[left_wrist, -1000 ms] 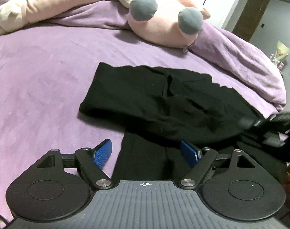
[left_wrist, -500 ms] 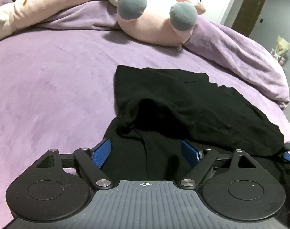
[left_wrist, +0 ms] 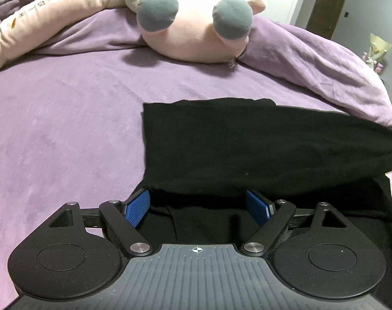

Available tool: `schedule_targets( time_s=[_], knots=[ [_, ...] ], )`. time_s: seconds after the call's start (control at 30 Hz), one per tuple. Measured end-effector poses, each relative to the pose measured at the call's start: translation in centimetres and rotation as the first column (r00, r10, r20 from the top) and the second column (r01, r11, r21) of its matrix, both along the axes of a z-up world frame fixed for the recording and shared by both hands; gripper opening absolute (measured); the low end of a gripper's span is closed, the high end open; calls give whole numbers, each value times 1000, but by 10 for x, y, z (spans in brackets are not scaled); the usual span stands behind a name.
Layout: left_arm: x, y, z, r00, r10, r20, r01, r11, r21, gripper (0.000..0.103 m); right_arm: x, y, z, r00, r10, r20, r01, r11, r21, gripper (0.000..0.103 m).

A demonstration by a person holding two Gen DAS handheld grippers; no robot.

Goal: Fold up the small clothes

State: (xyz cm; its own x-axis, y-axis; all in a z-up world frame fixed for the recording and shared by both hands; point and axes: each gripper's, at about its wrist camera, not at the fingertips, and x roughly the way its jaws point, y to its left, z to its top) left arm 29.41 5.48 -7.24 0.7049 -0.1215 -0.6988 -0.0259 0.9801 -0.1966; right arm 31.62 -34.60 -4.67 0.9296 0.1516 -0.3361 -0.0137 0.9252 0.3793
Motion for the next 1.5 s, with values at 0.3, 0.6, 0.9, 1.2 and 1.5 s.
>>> schedule_targets(
  time_s=[0.3, 0.6, 0.9, 1.2, 1.5],
  knots=[
    [7, -8, 15, 998, 12, 68, -14, 1000, 27, 87, -4, -18, -40, 985, -71, -155, 108, 963, 246, 37],
    [38, -40, -15, 997, -76, -22, 77, 996, 46, 87, 36, 61, -79, 933, 141, -331, -71, 974, 216, 27],
    [18, -44, -23, 992, -127, 18, 124, 984, 132, 89, -24, -38, -48, 949, -180, -260, 197, 979, 42, 28],
    [20, -45, -18, 993, -120, -7, 120, 983, 138, 89, 25, -15, -58, 943, -67, -326, 68, 998, -9, 31],
    [18, -44, -16, 991, -131, -6, 130, 983, 132, 90, 12, -17, -61, 941, -133, -312, 87, 984, -157, 6]
  ],
)
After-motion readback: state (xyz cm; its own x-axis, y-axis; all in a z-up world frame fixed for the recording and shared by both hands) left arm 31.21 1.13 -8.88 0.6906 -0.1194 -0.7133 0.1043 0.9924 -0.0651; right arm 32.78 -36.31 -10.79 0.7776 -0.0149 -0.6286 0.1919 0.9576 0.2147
